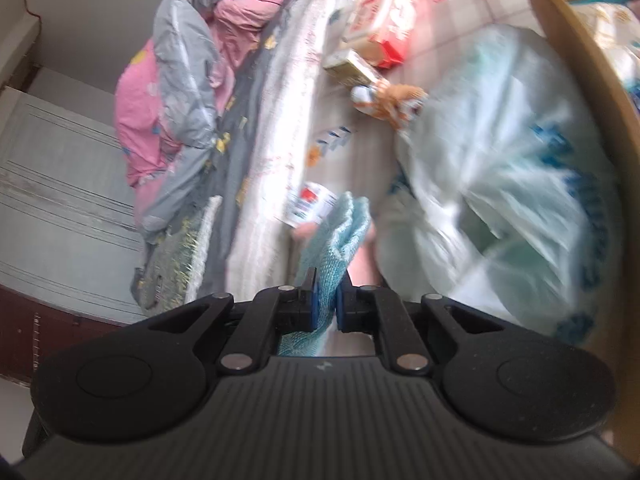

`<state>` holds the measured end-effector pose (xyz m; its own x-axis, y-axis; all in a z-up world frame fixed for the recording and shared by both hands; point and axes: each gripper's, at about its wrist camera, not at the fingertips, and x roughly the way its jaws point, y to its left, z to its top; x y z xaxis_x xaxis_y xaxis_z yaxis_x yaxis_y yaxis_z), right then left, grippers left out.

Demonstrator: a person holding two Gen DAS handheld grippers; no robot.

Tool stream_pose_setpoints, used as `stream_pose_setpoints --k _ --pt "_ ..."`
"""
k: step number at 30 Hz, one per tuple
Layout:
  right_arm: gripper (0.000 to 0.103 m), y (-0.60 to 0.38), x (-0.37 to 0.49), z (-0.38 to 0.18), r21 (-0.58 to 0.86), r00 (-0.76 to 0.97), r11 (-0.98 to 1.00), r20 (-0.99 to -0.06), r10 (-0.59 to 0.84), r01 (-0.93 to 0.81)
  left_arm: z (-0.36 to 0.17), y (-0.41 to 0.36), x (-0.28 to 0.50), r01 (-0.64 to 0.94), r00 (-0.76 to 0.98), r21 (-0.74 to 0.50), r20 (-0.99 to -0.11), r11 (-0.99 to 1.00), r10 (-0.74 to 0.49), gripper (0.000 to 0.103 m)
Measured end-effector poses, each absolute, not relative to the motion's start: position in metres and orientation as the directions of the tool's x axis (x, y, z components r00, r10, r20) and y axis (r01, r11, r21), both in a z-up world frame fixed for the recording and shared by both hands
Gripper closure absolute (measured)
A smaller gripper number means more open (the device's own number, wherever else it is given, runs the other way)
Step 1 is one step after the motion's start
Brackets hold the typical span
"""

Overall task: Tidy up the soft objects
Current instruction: 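Lift the teal towel with the right tool and carry it over the box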

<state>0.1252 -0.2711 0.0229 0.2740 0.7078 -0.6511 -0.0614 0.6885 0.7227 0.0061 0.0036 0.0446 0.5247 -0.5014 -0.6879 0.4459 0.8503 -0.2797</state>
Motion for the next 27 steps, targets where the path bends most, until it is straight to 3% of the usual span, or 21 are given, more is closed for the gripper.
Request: stream_pose_setpoints --k 8,16,23,26,27 --pt "0.093 -0.280 0.105 0.009 0.705 0.275 0.709 -0.679 0.681 -0.012 0.022 0.021 0.011 0.388 0.486 -0.416 -0.666 0.822 -0.566 0.098" --pt "0.089 -0.234 0.142 0.018 0.729 0.275 0.684 -0.654 0.705 -0.019 0.001 0.069 0.033 0.169 0.492 -0.577 -0.653 0.799 -0.576 0.098" --pt "0.073 -0.205 0.157 0.005 0.751 0.263 0.660 -0.633 0.728 -0.021 -0.015 0.082 0.037 0.086 0.493 -0.505 -0.727 0.859 -0.478 0.097" --pt "0.073 -0.194 0.160 -0.007 0.736 0.236 0.677 -0.654 0.719 -0.019 -0.015 0.072 0.035 0.123 0.493 -0.419 -0.761 0.900 -0.421 0.096" --pt "0.073 -0.192 0.160 -0.012 0.727 0.228 0.686 -0.665 0.711 -0.016 -0.013 0.069 0.034 0.137 0.499 -0.389 -0.767 0.911 -0.402 0.089"
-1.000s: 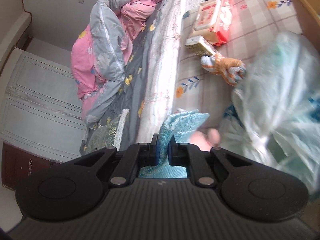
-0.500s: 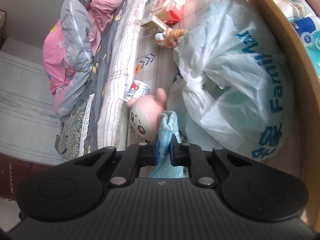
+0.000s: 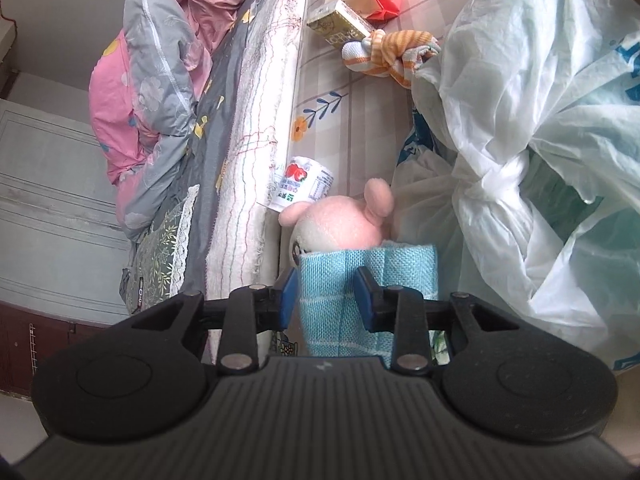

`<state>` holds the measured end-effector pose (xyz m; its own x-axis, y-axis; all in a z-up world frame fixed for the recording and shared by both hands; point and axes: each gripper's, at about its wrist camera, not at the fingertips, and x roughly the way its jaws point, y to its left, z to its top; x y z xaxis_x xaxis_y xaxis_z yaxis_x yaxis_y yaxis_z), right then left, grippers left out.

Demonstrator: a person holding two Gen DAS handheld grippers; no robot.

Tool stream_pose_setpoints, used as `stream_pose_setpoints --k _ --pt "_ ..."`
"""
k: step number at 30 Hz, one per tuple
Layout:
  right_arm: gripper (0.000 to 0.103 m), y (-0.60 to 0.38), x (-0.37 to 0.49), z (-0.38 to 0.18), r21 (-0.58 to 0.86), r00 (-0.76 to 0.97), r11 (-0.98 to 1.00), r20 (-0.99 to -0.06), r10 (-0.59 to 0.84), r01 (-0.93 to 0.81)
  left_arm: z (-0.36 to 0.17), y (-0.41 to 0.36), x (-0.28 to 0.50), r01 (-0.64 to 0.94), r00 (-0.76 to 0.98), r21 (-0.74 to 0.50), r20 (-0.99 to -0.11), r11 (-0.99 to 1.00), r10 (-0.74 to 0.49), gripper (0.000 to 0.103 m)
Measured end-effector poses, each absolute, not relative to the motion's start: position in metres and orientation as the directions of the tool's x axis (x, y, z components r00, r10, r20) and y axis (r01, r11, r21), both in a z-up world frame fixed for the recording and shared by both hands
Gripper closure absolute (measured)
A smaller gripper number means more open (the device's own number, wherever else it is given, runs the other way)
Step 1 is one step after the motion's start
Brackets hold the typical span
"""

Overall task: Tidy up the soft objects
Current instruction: 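Lift the teal towel with the right tool and carry it over the box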

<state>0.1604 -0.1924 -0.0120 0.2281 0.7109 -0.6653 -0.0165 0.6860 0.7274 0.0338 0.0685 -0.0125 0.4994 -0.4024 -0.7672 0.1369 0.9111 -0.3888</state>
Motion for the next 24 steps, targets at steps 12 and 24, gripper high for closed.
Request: stream_pose_setpoints --k 12,24 --pt "0.072 -0.196 0.160 -0.028 0.734 0.237 0.679 -0.658 0.715 -0.010 -0.005 -0.002 0.032 0.358 0.528 -0.162 -0.777 0.920 -0.342 0.043" --pt "0.060 -0.234 0.131 -0.005 0.662 0.333 0.747 -0.690 0.642 -0.069 -0.038 0.010 0.047 0.255 0.458 -0.225 -0.828 0.940 -0.323 0.069"
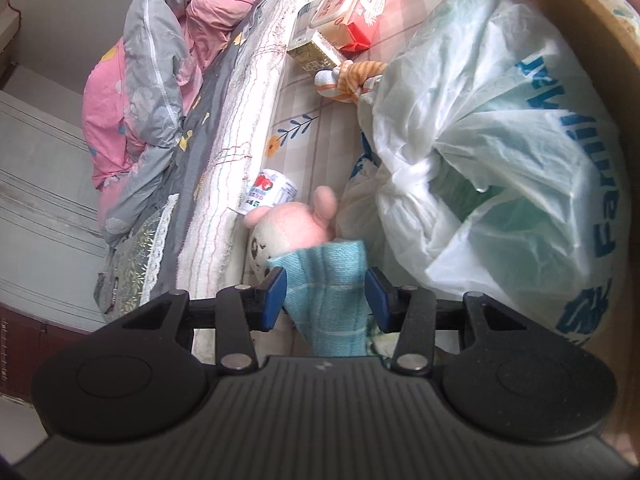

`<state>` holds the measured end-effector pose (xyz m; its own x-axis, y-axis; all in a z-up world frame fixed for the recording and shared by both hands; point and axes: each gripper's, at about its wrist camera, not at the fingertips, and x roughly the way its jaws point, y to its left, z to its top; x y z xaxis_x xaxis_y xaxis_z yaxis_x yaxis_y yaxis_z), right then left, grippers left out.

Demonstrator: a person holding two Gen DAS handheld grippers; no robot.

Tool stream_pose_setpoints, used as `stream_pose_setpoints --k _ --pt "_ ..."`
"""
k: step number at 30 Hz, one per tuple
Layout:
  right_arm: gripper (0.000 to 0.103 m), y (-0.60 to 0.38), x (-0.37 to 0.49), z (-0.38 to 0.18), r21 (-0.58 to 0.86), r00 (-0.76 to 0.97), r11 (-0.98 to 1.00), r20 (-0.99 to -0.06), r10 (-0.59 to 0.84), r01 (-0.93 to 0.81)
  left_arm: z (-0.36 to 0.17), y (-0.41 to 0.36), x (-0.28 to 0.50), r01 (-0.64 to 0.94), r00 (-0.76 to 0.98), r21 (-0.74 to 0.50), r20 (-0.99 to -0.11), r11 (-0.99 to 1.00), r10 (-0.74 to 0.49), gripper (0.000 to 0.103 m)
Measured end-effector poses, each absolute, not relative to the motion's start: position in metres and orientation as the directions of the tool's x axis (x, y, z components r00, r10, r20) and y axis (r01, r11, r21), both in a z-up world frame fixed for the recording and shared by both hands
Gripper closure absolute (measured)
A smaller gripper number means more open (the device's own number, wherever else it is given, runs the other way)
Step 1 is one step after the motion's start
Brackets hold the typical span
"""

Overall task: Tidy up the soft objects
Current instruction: 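Lift the teal towel with the right tool and carry it over the box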

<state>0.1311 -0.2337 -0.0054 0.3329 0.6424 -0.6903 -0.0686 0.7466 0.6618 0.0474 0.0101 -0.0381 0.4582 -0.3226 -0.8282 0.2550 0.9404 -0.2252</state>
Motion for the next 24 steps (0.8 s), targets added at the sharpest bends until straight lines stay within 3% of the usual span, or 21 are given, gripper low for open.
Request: stream_pose_setpoints --k 5,9,11,13,15,24 --pt "0.060 -0.222 0.133 -0.022 0.653 0.291 0.755 -0.711 0.640 -0.062 -0.039 0.007 0.046 0.267 0.453 -0.219 -0.831 0.938 -0.323 0.066" --pt "0.060 -0.205 0.133 -0.026 0.633 0.283 0.770 -0.725 0.628 -0.085 -0.040 -0.006 0.042 0.320 0.460 -0.146 -0.840 0.936 -0.288 0.060" --pt "0.069 -0.201 0.133 -0.025 0.621 0.295 0.777 -0.728 0.619 -0.100 -0.041 -0.008 0.039 0.328 0.475 -0.115 -0.838 0.938 -0.269 0.065" --pt "0.078 -0.199 0.131 -0.021 0.616 0.308 0.779 -0.723 0.619 -0.120 -0.041 -0.006 0.037 0.312 0.483 -0.116 -0.835 0.943 -0.263 0.084" --pt "0.085 -0.198 0.129 -0.017 0.622 0.311 0.770 -0.711 0.631 -0.140 -0.039 -0.001 0.035 0.290 0.486 -0.130 -0.833 0.948 -0.263 0.088" --pt "0.089 -0.196 0.116 0.019 0.690 0.316 0.681 -0.607 0.729 -0.245 0.014 0.008 0.001 0.284 0.591 -0.050 -0.777 0.958 -0.216 0.091"
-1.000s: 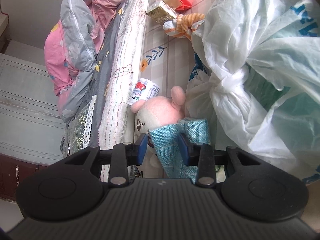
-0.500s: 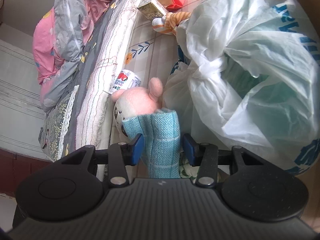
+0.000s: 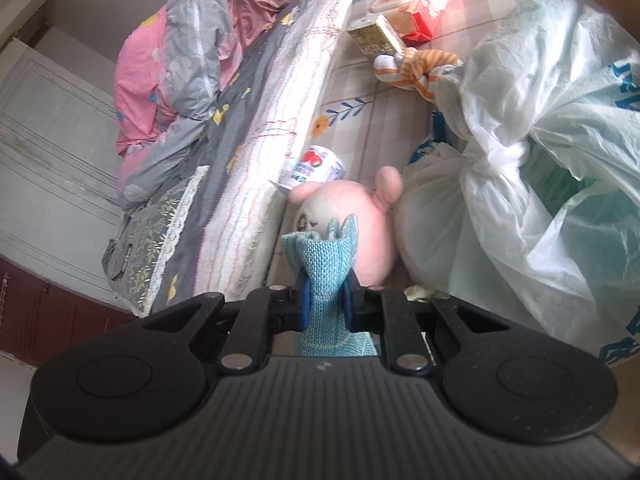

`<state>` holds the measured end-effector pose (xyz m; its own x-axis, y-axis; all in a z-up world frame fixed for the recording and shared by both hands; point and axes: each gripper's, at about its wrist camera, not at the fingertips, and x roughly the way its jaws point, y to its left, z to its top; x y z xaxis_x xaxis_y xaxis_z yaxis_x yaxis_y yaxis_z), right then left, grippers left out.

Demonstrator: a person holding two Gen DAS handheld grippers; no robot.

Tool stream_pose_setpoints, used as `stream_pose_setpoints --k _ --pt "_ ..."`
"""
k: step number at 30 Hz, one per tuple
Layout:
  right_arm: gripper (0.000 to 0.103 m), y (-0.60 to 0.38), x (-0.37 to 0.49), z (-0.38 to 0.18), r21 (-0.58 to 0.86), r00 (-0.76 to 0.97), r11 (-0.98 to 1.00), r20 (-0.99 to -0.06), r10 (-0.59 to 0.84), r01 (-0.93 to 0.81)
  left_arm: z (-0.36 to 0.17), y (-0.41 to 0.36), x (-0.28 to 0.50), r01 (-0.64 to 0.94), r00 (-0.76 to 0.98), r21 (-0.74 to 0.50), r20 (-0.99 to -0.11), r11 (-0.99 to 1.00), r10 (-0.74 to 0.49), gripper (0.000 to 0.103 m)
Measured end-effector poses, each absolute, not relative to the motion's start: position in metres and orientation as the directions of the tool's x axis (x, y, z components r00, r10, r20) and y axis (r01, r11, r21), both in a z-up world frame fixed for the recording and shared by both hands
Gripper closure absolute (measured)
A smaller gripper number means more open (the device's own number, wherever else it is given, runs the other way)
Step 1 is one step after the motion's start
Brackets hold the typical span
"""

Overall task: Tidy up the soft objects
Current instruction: 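Lift the teal towel with the right tool and carry it over the box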

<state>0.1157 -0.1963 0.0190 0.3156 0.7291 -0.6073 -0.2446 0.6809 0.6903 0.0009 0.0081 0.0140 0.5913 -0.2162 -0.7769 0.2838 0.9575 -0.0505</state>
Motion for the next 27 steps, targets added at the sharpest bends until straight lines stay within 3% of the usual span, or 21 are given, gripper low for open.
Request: stream_pose_setpoints --k 7,14,21,27 --pt "0.089 -0.218 0.105 0.072 0.725 0.380 0.602 -0.481 0.790 -0.335 0.070 -0.013 -0.007 0.355 0.658 -0.025 -0.704 0.935 -0.268 0.090" --pt "0.089 -0.308 0.106 0.125 0.702 0.536 0.620 -0.392 0.748 -0.351 0.107 -0.095 0.026 0.526 0.644 -0.031 -0.639 0.850 -0.421 0.090" --pt "0.089 -0.417 0.141 0.138 0.649 0.634 0.723 -0.460 0.622 -0.238 0.100 -0.206 0.095 0.653 0.501 -0.153 -0.647 0.742 -0.575 0.091" --pt "0.089 -0.492 0.186 0.089 0.698 0.570 0.709 -0.545 0.615 -0.099 0.059 -0.276 0.150 0.642 0.387 -0.206 -0.744 0.739 -0.544 0.091"
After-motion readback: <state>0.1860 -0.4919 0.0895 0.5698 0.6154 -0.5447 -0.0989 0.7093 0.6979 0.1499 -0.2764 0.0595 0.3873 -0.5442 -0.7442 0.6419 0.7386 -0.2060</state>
